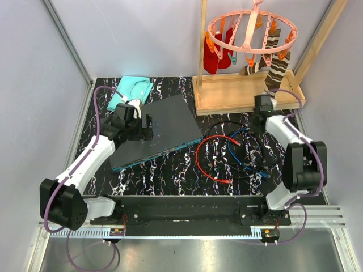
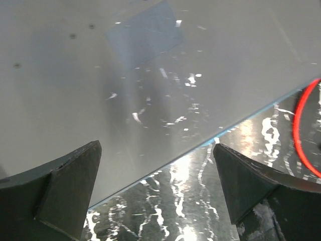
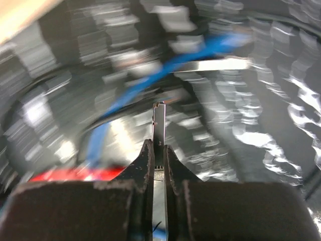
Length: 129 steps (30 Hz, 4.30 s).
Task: Insert the plug into the switch port
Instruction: Pick up the plug from the center of the board.
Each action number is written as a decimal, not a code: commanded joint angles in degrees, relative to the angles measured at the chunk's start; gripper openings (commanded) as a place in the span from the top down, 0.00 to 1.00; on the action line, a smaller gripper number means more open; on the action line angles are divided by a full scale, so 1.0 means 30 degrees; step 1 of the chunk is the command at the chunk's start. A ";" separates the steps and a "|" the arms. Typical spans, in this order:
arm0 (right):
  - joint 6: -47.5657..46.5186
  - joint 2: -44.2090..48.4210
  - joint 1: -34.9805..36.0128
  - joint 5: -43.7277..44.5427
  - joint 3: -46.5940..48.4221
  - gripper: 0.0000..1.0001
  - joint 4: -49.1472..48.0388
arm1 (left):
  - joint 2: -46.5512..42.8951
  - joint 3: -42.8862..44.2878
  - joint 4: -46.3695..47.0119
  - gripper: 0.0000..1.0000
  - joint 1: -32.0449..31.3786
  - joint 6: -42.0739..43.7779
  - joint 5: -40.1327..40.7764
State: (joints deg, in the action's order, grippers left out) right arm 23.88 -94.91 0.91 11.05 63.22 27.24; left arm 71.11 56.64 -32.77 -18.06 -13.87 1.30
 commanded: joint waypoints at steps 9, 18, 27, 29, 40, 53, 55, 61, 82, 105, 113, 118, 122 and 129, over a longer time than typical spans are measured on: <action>-0.6113 0.6763 1.0592 -0.4877 -0.2468 0.96 -0.8600 | -0.0764 0.1570 0.3680 0.01 0.0016 -0.5769 -0.5527; -0.6143 0.7058 1.4227 -0.6261 -0.3408 0.95 -1.2711 | -0.0824 0.1334 0.6734 0.01 -0.1300 -0.8587 -0.7758; -0.6202 0.6560 1.4844 -0.6261 -0.3525 0.94 -1.4149 | -0.0208 0.1012 0.7145 0.08 -0.2825 -0.9848 -0.7113; -0.6202 0.6472 1.4873 -0.6378 -0.3525 0.94 -1.4266 | -0.0062 0.1041 0.7203 0.13 -0.3146 -0.9879 -0.7142; -0.6144 0.6149 1.4932 -0.6583 -0.3495 0.92 -1.4822 | 0.0906 0.1217 0.7584 0.64 -0.4203 -0.9880 -0.7465; 0.0238 0.5944 1.1889 -1.3490 -0.4546 0.42 -1.6870 | -0.1025 -0.1739 1.3058 1.00 -0.1686 -1.0228 -0.9951; 0.1732 0.5916 1.1126 -1.5128 -0.4842 0.36 -1.8271 | -0.1729 -0.2589 1.4344 1.00 -0.1276 -1.0260 -1.0159; 0.6156 0.4453 0.9953 -1.8325 -0.5604 0.27 -2.3657 | -0.2698 -0.3996 1.7711 1.00 -0.1039 -1.1719 -1.1038; 1.2254 0.0555 0.9366 -2.0821 -0.3965 0.42 -3.1374 | -0.2581 -0.5112 2.2495 1.00 -0.1302 -1.3922 -1.1946; 1.2666 0.0934 0.9365 -2.1700 -0.3203 1.00 -3.0440 | -0.2112 -0.5023 2.3230 0.91 -0.1860 -1.3075 -1.2737; 0.8107 0.2717 0.9395 -2.1177 -0.3758 1.00 -2.5121 | -0.2814 -0.4556 1.8174 0.39 -0.1510 -0.9766 -1.1246; 0.2138 0.4592 1.0386 -1.8806 -0.4345 1.00 -1.9259 | -0.3866 -0.3065 1.3452 0.11 -0.0485 -0.6895 -0.8822; -0.1655 0.5299 1.2637 -1.3575 -0.4753 1.00 -1.5181 | -0.4514 -0.1570 0.8218 0.01 -0.0131 -0.4552 -0.5773; -0.4089 0.4687 1.7183 -0.4775 -0.7010 1.00 -1.6169 | -0.5947 0.0131 0.2464 0.01 -0.0130 -0.1853 0.3296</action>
State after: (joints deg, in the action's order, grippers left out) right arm 19.62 -80.07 46.74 -22.41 44.93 -21.28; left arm 55.99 53.34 -13.23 -18.63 -26.24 -9.06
